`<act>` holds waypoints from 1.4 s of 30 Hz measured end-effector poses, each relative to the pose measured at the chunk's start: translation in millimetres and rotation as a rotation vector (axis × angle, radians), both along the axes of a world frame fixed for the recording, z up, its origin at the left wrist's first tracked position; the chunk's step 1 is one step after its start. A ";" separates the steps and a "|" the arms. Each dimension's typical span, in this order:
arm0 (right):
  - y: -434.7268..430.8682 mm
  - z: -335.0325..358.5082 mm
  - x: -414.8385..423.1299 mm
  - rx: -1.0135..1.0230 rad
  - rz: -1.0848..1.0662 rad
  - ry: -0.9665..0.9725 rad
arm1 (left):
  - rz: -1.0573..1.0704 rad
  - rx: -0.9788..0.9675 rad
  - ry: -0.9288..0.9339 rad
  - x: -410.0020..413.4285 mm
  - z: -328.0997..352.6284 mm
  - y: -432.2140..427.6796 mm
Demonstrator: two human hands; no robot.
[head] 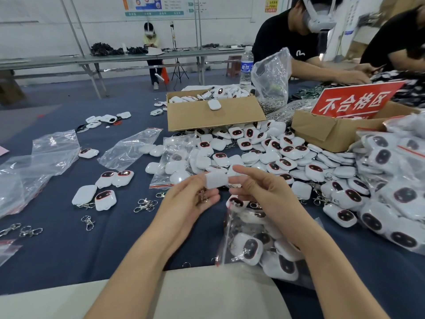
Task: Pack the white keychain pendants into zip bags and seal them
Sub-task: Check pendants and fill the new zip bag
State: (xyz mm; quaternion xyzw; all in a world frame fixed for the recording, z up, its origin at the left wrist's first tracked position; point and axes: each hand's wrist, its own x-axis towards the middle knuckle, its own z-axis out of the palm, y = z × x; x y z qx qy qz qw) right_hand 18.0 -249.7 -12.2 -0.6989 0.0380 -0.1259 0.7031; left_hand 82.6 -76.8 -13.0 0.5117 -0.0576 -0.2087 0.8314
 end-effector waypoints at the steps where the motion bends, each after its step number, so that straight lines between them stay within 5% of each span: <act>1: -1.4 1.4 0.1 0.002 0.002 -0.012 | -0.014 0.018 0.004 3.9 2.1 6.8; 5: -8.6 6.8 0.0 -0.058 -0.007 -0.059 | -0.217 0.246 -0.082 9.9 5.7 33.4; 11: -12.2 -2.1 -4.8 -0.458 -0.001 0.111 | -0.416 0.551 -0.169 7.7 7.3 43.1; 18: -12.3 -3.7 -5.0 -0.492 0.020 0.153 | -0.527 0.391 -0.036 -2.2 8.4 28.3; 26: -18.7 -1.5 -3.2 -0.390 -0.116 0.050 | -0.455 0.623 -0.166 -7.4 12.1 14.3; 32: -34.9 -7.1 -7.6 -0.665 -0.515 0.083 | -0.447 0.546 -0.134 -10.9 17.6 11.9; 42: -41.6 -11.9 -9.2 -0.886 -0.437 0.309 | -0.533 0.407 -0.038 -16.2 24.7 10.3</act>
